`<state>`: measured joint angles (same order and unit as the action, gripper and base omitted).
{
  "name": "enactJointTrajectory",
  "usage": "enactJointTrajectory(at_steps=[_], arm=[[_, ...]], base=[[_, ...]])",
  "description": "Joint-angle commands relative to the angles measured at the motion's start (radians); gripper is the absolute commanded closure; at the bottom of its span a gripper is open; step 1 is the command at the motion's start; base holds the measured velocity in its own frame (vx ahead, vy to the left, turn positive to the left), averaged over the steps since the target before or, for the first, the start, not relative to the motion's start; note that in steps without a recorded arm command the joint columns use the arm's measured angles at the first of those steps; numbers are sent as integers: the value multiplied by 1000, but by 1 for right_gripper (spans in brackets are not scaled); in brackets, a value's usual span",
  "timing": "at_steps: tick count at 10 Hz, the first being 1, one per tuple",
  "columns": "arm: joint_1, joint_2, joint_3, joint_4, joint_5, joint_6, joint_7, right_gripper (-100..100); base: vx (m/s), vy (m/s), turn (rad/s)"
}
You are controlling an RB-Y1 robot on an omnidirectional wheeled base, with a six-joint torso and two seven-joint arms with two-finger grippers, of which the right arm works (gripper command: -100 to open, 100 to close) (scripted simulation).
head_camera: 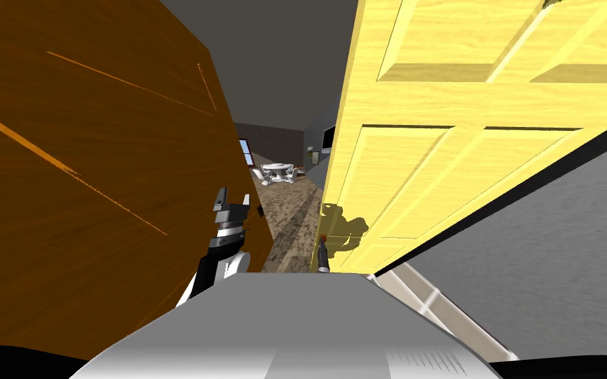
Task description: Push the door open
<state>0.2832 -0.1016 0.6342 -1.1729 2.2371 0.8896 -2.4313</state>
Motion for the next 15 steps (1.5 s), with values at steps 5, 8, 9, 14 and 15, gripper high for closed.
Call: enactJointTrajectory(at_steps=[5, 8, 9, 14, 15], arm=[[41, -54, 22, 23, 113, 63, -124, -100], [54, -70, 29, 25, 153, 84, -166, -100], [54, -67, 27, 20, 144, 77, -154, -100], [19, -62, 11, 41, 119, 73, -152, -100], [13, -61, 8, 45, 114, 72, -150, -100]], base=[[-103, -12, -12], [-54, -5, -10], [-20, -5, -1], [193, -10, 40], [217, -15, 37]])
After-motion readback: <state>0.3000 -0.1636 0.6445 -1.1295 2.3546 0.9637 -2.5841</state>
